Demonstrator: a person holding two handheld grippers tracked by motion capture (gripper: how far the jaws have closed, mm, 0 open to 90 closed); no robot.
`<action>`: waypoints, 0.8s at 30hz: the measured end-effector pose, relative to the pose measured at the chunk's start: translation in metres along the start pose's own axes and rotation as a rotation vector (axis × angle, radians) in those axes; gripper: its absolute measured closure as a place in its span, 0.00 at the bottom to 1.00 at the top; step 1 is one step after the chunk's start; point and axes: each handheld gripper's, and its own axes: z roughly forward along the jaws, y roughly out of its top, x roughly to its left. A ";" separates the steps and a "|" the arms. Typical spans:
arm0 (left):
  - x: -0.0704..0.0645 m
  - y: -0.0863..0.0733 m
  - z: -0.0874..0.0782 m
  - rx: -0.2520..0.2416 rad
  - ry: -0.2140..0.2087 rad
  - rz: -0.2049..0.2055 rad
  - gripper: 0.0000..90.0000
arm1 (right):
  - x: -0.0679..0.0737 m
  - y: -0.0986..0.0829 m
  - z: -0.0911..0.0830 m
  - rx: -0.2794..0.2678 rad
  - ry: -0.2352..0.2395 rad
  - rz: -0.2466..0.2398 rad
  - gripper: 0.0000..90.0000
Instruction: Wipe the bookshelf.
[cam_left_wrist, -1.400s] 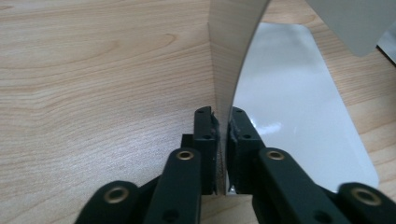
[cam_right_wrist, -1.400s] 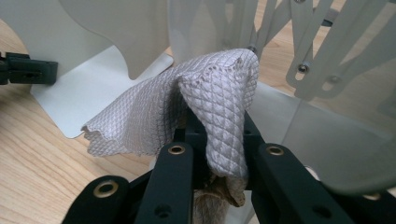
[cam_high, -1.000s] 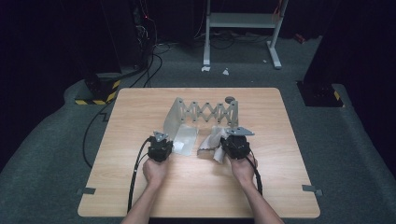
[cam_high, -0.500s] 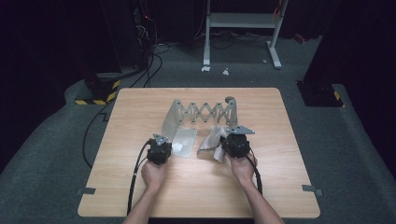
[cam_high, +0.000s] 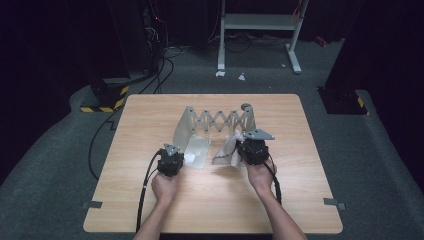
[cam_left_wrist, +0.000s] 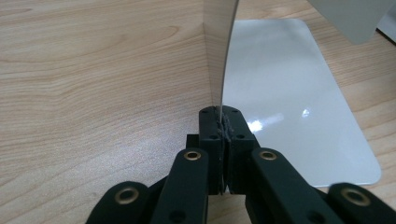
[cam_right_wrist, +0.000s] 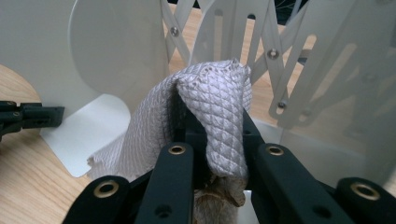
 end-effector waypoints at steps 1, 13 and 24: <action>0.000 0.000 0.000 0.000 0.000 -0.001 0.97 | 0.001 0.002 0.000 -0.003 0.001 -0.001 0.91; 0.001 0.000 0.000 0.000 -0.005 -0.004 0.98 | 0.007 0.024 0.006 -0.027 0.002 -0.019 0.91; 0.002 0.000 0.000 0.001 -0.014 -0.012 0.97 | 0.004 0.012 0.028 0.025 -0.006 -0.018 0.91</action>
